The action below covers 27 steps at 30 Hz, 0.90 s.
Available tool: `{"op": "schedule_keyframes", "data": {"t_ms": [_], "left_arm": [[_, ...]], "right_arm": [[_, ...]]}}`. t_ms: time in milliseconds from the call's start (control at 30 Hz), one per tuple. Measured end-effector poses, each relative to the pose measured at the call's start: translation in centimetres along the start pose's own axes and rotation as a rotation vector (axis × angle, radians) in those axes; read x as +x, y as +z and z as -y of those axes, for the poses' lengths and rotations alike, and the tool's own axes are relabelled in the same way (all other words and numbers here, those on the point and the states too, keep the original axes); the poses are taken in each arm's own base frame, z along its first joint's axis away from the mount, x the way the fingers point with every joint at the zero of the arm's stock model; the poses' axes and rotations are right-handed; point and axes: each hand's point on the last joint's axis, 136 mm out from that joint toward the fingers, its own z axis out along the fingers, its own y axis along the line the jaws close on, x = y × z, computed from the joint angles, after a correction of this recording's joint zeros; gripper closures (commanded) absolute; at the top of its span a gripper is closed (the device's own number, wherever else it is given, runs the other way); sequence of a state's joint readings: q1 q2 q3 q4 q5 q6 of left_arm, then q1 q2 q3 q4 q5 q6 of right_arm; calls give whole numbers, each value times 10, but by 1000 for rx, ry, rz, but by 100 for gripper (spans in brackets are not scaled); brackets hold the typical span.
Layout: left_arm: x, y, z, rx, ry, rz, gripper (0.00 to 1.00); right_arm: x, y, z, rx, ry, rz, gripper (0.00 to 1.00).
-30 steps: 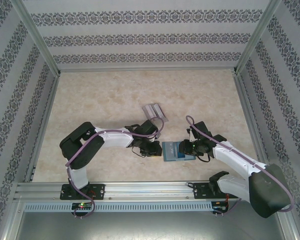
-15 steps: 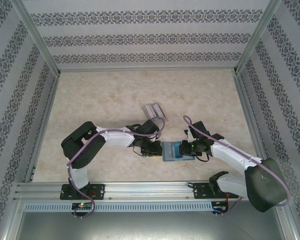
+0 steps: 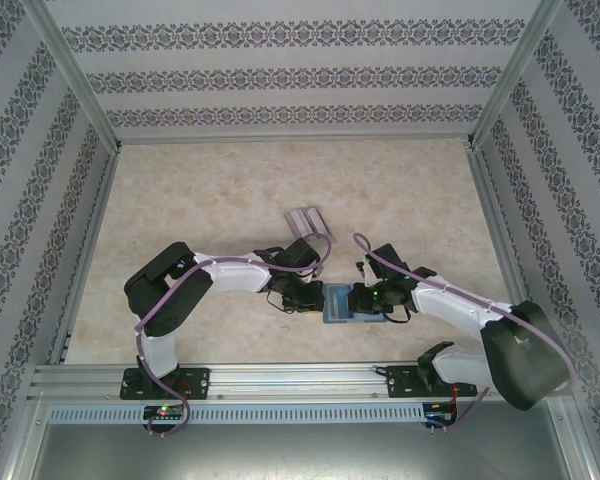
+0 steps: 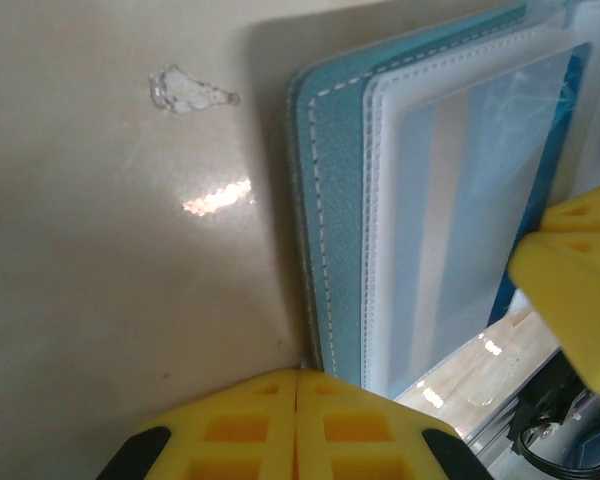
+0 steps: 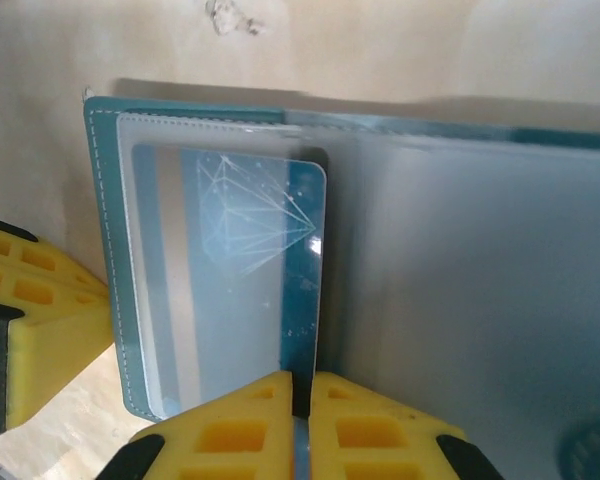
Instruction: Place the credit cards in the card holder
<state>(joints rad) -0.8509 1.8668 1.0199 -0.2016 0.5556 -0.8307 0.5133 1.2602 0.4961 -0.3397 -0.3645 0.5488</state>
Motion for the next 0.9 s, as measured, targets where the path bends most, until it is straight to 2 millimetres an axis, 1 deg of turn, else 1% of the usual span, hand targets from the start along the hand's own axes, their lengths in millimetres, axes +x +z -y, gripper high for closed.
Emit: {"op": "schedule_keyframes", "data": {"t_ms": [133,267,300,400,500,567,600,667,767,833,900], "left_arm": [[0,0,-1,-4,3,0,94],[0,0,-1,-6,11,3,94],[0,0,-1,-7,11,4,94],[0,0,-1,-9,16,5,94],[0,0,-1,-15,22,10,95],[0,-1,-1,-17,23,12,96],[0,-1,-2,-17,24,14,96],[-1,-1,-2,-19,24,18,96],[0,-2,-3,-14,29,26,96],[-1,-2,-3,-12,32,33,96],[-1,-2,-3,-11,33,35,96]], "right_arm": [[1,5,-5,23,-9,-22,81],[2,3,-7,36,-10,-25,72],[2,2,-8,35,-13,-22,72],[1,-8,-13,22,-26,4,70],[-2,-19,-16,11,-34,42,65],[-3,-26,-16,15,-36,64,64],[-3,-29,-14,25,-35,76,64],[-2,-36,-7,61,-14,95,58],[0,-44,4,105,26,123,55],[3,-46,10,119,48,138,53],[10,-43,17,132,68,130,52]]}}
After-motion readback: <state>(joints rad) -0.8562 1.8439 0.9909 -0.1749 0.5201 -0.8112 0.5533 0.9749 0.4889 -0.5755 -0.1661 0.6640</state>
